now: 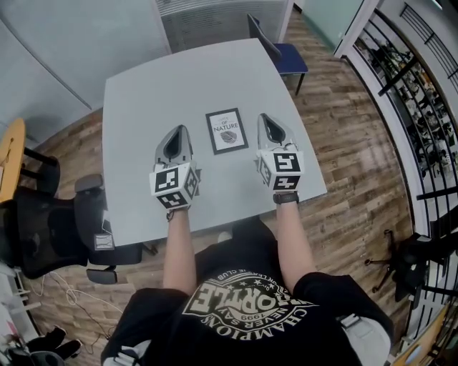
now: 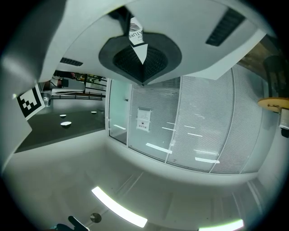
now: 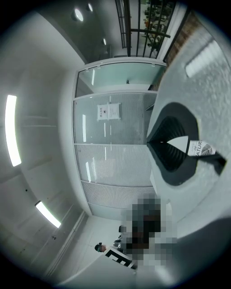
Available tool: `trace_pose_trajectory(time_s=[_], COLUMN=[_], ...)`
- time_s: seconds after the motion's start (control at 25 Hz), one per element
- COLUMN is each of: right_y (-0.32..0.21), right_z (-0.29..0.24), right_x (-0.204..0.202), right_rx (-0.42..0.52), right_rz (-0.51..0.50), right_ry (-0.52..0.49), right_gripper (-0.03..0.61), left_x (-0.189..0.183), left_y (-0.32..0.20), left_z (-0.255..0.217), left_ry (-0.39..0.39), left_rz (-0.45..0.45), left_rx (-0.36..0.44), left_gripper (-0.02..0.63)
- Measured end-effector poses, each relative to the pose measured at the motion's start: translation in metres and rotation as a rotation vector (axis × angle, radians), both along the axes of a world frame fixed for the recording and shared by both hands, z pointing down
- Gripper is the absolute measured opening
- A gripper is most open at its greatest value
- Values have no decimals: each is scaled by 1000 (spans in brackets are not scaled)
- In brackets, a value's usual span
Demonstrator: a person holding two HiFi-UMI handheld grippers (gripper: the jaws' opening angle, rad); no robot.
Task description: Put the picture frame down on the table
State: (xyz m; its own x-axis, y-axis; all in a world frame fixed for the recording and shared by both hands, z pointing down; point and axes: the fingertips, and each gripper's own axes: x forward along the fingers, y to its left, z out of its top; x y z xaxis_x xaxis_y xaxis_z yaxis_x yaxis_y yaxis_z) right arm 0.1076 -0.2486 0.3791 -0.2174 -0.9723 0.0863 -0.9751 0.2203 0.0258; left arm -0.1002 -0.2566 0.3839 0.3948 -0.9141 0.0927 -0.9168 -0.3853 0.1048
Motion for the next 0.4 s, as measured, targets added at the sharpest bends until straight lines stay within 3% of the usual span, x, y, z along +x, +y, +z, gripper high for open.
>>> trace_pose_trajectory(time_s=[0.4], right_y=[-51], right_z=[39], right_x=[2], right_rx=[-65], right_rz=[-18], right_ry=[12], right_gripper=[-2], left_x=[10], left_y=[-49], left_z=[39], left_ry=[16], left_rz=[14], left_rx=[-70], left_gripper=[5])
